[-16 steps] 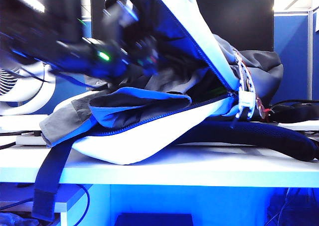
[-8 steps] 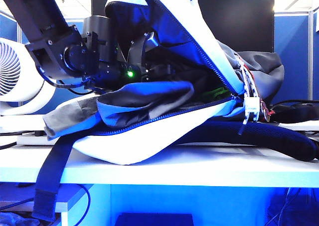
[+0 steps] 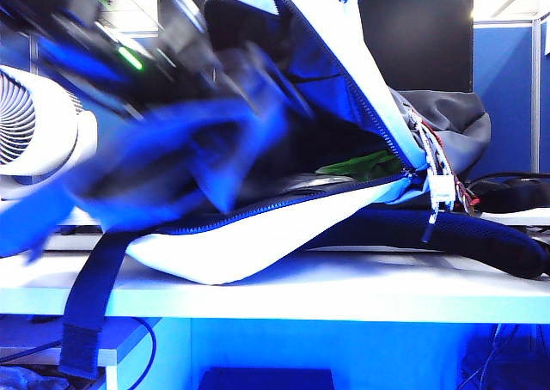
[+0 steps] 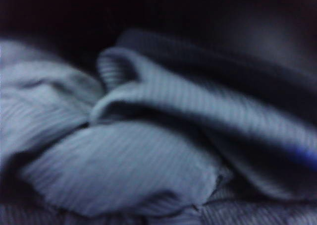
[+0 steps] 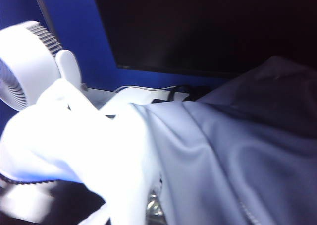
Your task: Take the gray clothes out of the backpack.
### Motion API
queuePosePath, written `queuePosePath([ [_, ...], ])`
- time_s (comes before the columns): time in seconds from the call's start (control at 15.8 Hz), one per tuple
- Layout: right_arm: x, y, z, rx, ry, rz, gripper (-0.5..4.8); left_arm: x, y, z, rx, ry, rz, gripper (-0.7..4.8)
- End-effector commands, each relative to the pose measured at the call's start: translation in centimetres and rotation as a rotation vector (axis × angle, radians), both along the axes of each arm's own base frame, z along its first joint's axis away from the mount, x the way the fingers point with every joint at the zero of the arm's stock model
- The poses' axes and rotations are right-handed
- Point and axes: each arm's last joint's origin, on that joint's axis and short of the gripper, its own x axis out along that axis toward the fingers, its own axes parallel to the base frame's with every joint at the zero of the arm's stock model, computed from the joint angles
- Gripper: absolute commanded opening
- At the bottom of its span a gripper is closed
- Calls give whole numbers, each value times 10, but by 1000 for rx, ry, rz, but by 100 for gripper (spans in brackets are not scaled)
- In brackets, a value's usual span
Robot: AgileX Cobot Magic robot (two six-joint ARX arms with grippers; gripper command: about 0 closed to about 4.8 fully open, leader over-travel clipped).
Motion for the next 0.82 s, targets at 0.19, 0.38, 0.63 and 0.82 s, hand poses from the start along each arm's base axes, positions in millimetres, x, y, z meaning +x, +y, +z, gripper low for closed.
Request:
queuePosePath([
  [0.19, 15, 6, -16, -111, 13, -20, -1, -59, 66, 52, -13, -157, 178, -4],
  [0.38, 28, 17, -50, -187, 145, 29, -1, -86, 93, 74, 106, -241, 357, -4],
  [0.63, 30, 29, -71, -141, 265, 204, 295, -76, 109, 81, 173, -368, 601, -4],
  [0.82, 18, 24, -49, -52, 256, 320, 379, -48, 113, 60, 155, -348, 626, -4],
])
